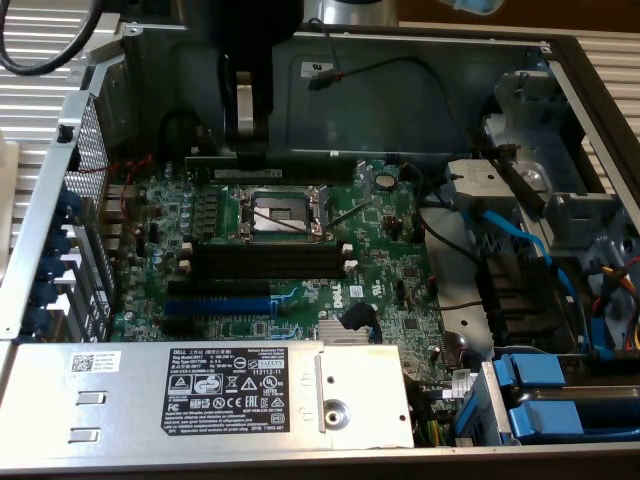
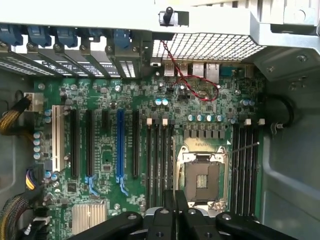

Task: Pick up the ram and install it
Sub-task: 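Insert the ram into the slot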

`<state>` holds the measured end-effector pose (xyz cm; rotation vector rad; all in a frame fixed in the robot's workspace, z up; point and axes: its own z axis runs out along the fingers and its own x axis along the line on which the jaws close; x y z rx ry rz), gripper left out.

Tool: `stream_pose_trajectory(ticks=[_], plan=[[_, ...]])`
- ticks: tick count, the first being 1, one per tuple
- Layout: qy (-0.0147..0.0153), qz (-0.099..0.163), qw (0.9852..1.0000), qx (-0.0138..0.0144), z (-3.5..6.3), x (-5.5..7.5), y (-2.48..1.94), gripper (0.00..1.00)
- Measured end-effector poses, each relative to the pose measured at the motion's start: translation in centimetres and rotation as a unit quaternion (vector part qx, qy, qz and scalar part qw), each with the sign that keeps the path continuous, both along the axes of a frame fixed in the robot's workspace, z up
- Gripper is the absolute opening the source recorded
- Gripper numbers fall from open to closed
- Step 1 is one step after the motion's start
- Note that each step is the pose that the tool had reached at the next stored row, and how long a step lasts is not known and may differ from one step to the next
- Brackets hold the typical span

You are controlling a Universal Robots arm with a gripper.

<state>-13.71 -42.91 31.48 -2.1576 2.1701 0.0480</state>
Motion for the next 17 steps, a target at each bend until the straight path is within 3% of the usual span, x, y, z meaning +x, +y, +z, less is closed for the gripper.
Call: stream_pose_trajectory(ticks=[5,17], plan=[[0.0000,0.000,1.0000,0.0001,-0.83,-0.1,-0.02,0.13],[0.0000,0.000,1.0000,0.0006,-1.84,-0.1,-0.55,0.13]])
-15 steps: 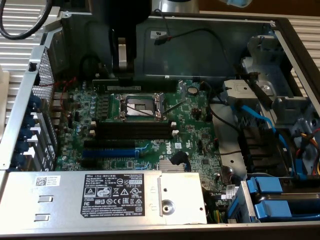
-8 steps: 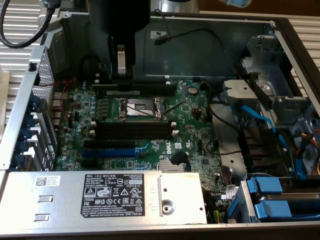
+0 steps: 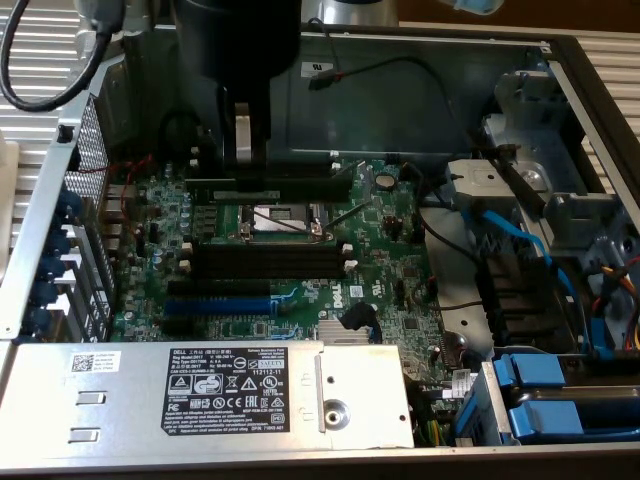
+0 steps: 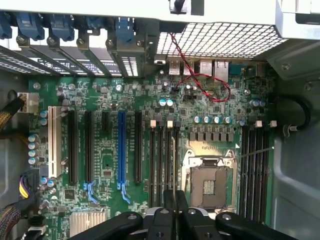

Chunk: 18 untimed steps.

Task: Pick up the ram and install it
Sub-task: 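Insert the ram into the slot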

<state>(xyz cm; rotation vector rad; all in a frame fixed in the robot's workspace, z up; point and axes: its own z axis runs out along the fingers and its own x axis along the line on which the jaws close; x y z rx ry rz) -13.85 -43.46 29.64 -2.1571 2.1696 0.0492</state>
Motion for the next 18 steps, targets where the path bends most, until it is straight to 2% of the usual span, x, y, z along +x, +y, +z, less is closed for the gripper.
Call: stream_pose_trajectory(ticks=[4,6,14,18], plan=[[0.0000,0.000,1.0000,0.0004,-0.43,0.0,-0.04,0.13],[0.0000,0.000,1.0000,0.0009,-0.57,0.0,-0.24,0.13],[0.0003,0.000,1.0000,0.0007,-1.55,0.0,-0.29,0.13],[0.0017,0.000,1.0000,0.0008,-2.03,0.0,-0.29,0.13]])
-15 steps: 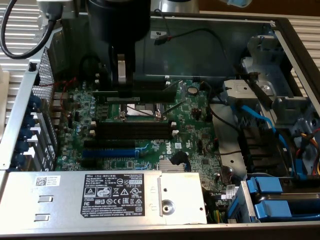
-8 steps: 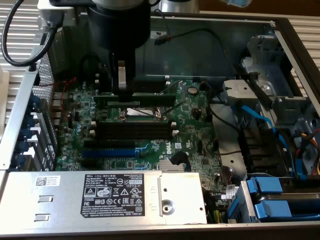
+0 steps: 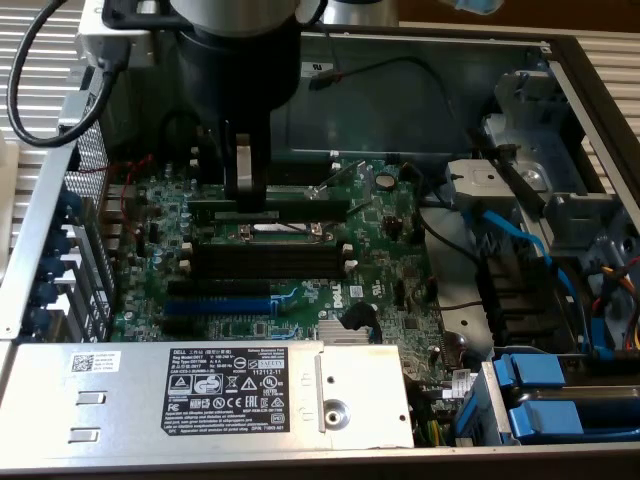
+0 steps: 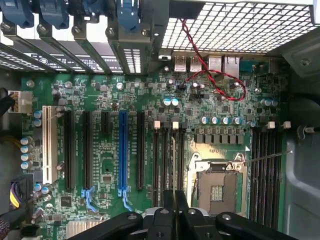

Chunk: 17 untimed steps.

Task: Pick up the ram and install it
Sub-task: 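Insert the ram into the slot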

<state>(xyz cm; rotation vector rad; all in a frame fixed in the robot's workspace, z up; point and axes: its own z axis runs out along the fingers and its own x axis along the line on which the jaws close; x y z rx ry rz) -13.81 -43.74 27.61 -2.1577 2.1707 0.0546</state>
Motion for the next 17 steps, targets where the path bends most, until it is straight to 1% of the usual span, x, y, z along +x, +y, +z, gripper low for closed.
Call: stream_pose_trajectory(ticks=[3,6,11,14,15,16,17], plan=[[0.0010,0.000,1.0000,-0.0001,-0.11,0.0,-0.08,0.13],[0.0013,0.000,1.0000,0.0000,-0.33,0.0,-0.19,0.13],[0.0017,0.000,1.0000,-0.0001,-0.80,0.1,-0.23,0.13],[0.0024,0.000,1.0000,-0.0001,-0.93,0.1,-0.46,0.13],[0.0026,0.000,1.0000,-0.0001,-0.96,0.1,-0.69,0.13],[0.0027,0.000,1.0000,0.0000,-1.02,0.1,-0.81,0.13],[0.0029,0.000,1.0000,0.0000,-1.11,0.1,-0.82,0.13]])
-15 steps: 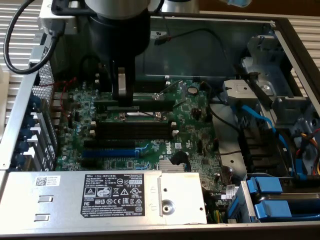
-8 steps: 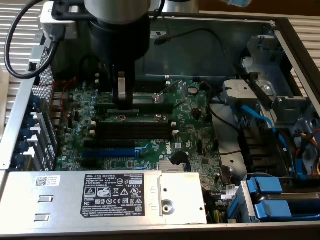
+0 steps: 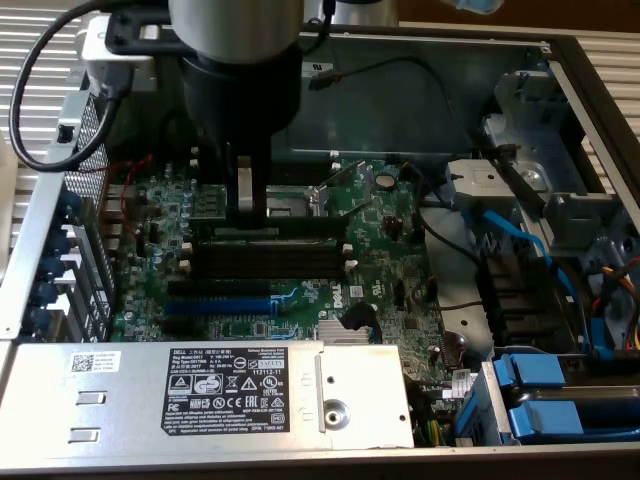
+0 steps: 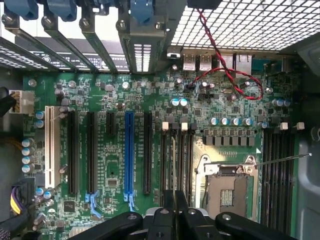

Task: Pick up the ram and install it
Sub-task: 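Insert the ram into the slot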

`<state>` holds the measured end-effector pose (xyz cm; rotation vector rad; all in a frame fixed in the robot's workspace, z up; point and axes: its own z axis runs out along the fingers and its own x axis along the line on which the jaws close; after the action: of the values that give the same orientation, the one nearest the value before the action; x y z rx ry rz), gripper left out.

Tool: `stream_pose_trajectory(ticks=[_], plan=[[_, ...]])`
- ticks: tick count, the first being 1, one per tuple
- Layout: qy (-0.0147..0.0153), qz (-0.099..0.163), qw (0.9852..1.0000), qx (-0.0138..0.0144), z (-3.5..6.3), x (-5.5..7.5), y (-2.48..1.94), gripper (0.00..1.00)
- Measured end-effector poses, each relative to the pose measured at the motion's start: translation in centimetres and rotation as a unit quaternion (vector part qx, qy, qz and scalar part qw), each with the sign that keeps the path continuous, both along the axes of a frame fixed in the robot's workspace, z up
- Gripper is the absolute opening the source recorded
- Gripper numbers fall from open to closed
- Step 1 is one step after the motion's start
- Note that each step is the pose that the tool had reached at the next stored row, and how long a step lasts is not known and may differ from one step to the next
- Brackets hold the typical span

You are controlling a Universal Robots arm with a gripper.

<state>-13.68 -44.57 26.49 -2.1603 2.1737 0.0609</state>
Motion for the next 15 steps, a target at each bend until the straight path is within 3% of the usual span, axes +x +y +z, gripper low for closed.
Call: stream_pose_trajectory(ticks=[15], plan=[[0.0013,0.000,1.0000,-0.0001,-1.10,0.4,-0.17,0.13]])
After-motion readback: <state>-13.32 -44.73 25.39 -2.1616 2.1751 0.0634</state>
